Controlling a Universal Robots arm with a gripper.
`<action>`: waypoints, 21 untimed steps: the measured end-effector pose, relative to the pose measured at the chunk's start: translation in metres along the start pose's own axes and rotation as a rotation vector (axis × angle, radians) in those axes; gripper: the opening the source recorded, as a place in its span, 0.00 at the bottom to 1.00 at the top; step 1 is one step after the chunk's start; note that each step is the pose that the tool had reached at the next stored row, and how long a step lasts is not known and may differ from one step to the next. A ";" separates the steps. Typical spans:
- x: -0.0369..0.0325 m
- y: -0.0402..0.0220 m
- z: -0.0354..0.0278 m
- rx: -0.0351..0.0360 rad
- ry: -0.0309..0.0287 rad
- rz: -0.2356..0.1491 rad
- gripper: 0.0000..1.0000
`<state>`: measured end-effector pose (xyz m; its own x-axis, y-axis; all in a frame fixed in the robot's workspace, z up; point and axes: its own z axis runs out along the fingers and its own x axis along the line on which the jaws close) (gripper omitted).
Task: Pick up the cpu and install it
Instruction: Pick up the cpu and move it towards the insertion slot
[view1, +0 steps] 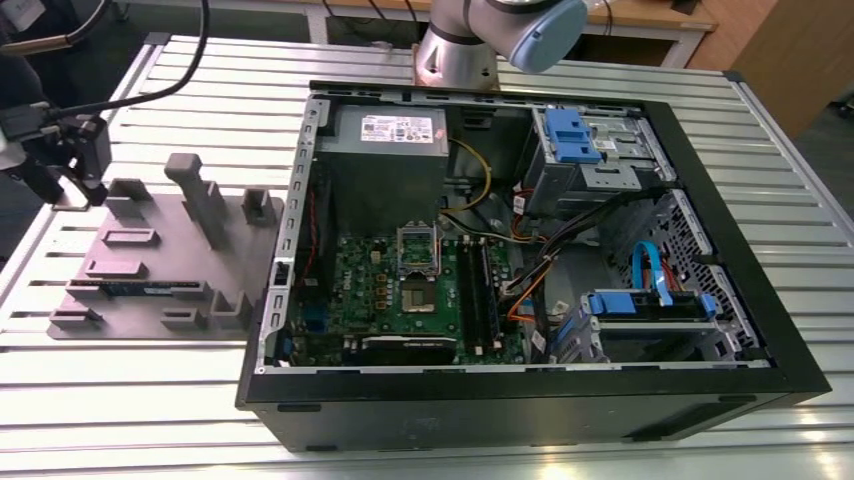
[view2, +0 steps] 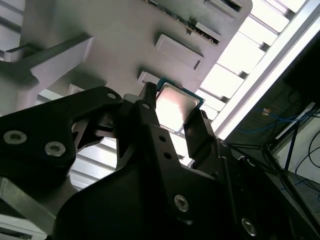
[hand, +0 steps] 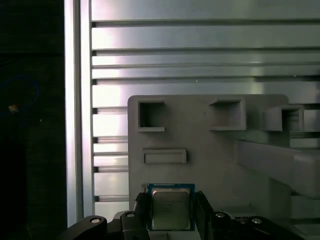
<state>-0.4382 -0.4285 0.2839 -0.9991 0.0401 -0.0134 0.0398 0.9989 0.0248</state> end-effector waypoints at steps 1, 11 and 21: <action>0.0000 0.0001 -0.0019 0.0000 0.0000 0.000 0.47; -0.0005 0.0005 -0.0183 0.0000 0.0000 0.000 0.47; -0.0009 0.0009 -0.0361 0.0000 0.0001 0.000 0.47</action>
<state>-0.4378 -0.4285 0.3200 -0.9991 0.0402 -0.0133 0.0398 0.9989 0.0248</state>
